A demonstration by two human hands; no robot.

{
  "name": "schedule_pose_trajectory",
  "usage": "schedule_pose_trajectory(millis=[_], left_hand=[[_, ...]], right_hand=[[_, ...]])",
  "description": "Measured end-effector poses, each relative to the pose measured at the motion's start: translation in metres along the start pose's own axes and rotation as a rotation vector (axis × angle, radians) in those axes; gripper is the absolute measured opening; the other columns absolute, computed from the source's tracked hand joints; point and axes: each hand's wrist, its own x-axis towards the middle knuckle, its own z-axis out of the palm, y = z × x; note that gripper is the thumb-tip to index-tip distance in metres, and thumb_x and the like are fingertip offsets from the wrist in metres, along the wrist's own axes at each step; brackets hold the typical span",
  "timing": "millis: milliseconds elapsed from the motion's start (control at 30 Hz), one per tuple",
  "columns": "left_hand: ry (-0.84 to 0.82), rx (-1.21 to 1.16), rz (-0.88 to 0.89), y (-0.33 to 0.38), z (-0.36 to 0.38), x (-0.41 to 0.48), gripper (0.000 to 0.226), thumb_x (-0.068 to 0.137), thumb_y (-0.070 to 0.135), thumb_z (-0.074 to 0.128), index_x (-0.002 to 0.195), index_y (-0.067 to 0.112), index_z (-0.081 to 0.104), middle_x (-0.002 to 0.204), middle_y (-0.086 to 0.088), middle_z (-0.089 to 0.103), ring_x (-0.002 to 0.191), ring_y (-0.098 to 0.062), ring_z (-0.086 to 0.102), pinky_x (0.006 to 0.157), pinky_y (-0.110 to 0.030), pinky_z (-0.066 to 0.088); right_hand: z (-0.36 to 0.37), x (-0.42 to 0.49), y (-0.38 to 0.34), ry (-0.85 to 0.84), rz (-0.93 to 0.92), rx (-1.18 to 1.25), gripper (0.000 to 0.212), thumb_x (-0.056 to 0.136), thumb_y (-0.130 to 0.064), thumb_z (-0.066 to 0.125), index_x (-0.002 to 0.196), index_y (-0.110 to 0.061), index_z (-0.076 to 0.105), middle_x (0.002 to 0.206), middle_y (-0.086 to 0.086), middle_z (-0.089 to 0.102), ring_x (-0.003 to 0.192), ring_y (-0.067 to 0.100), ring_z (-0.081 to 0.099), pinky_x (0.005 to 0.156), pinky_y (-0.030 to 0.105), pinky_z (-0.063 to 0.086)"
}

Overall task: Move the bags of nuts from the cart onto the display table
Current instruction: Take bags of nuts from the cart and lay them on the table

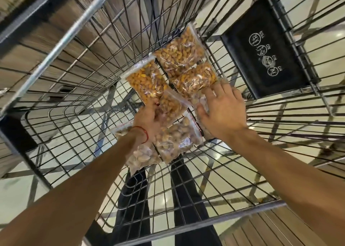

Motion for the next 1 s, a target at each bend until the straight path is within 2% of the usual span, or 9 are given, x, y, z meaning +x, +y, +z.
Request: schedule_pose_trajectory(millis=[133,233,300,433,533,633,767,867,1000], left_hand=[[-0.101,-0.067,-0.074,0.002,-0.004,0.0,0.057,0.097,0.012,0.064,0.149,0.022,0.044,0.1,-0.001,0.062,0.093,-0.025,0.065,0.07,-0.029,0.055],[-0.105,-0.1,-0.074,-0.009,0.003,0.0,0.055,0.078,0.026,0.061,0.132,0.039,0.054,0.114,-0.006,0.064,0.106,-0.032,0.062,0.088,-0.051,0.059],[-0.111,-0.073,-0.068,-0.022,0.014,0.003,0.057,0.074,0.023,0.061,0.131,0.033,0.057,0.124,-0.004,0.059,0.116,-0.03,0.056,0.096,-0.055,0.055],[-0.106,0.068,-0.071,-0.005,0.014,-0.017,0.054,0.084,0.034,0.065,0.135,0.021,0.053,0.132,-0.005,0.051,0.124,-0.03,0.044,0.105,-0.055,0.047],[-0.034,0.194,-0.028,-0.003,0.021,-0.024,0.07,0.086,0.052,0.073,0.142,0.021,0.046,0.138,-0.004,0.05,0.128,-0.027,0.041,0.11,-0.049,0.043],[0.014,0.304,-0.034,0.001,0.027,-0.026,0.067,0.088,0.052,0.07,0.141,0.019,0.046,0.139,-0.004,0.052,0.13,-0.027,0.042,0.112,-0.046,0.042],[0.062,0.12,-0.064,-0.002,0.027,-0.029,0.046,0.092,0.032,0.07,0.132,0.021,0.05,0.119,-0.008,0.067,0.11,-0.029,0.062,0.09,-0.046,0.058],[0.077,-0.023,-0.084,-0.009,0.019,-0.038,0.038,0.096,0.023,0.068,0.129,0.022,0.049,0.097,0.003,0.068,0.081,-0.015,0.068,0.059,-0.026,0.057],[0.116,-0.336,-0.078,-0.015,0.003,-0.053,0.047,0.099,0.02,0.066,0.14,0.02,0.043,0.105,0.012,0.065,0.092,-0.015,0.069,0.068,-0.029,0.059]], right_hand=[[0.001,-0.002,-0.002,-0.018,0.004,0.006,0.049,0.098,-0.046,0.045,0.129,-0.014,0.065,0.132,0.013,0.063,0.135,0.037,0.05,0.114,0.052,0.037],[0.003,-0.004,-0.003,-0.01,0.003,0.018,0.048,0.099,-0.046,0.047,0.131,-0.014,0.065,0.133,0.012,0.063,0.134,0.036,0.05,0.115,0.052,0.037],[0.004,-0.006,-0.003,-0.01,-0.001,0.031,0.048,0.099,-0.045,0.048,0.131,-0.014,0.065,0.133,0.011,0.063,0.134,0.036,0.05,0.116,0.052,0.037],[0.004,-0.01,-0.004,-0.031,0.001,0.051,0.048,0.1,-0.044,0.048,0.133,-0.013,0.064,0.137,0.012,0.061,0.139,0.037,0.047,0.119,0.052,0.035],[0.005,-0.014,-0.005,-0.035,-0.006,0.052,0.047,0.102,-0.044,0.048,0.134,-0.012,0.064,0.139,0.012,0.061,0.141,0.037,0.046,0.12,0.052,0.033],[0.005,-0.017,-0.005,-0.038,-0.015,0.05,0.046,0.102,-0.042,0.048,0.133,-0.012,0.064,0.14,0.013,0.061,0.141,0.036,0.047,0.119,0.051,0.034],[0.009,-0.022,-0.005,-0.028,-0.02,0.047,0.045,0.103,-0.042,0.049,0.133,-0.012,0.064,0.139,0.013,0.061,0.14,0.036,0.047,0.118,0.05,0.034],[0.014,-0.025,-0.006,-0.016,-0.018,0.056,0.045,0.103,-0.042,0.05,0.132,-0.01,0.066,0.137,0.015,0.064,0.143,0.039,0.046,0.121,0.051,0.032],[0.016,-0.029,-0.01,-0.012,-0.031,0.055,0.046,0.099,-0.041,0.05,0.13,-0.011,0.067,0.128,0.014,0.067,0.13,0.039,0.054,0.113,0.052,0.04]])
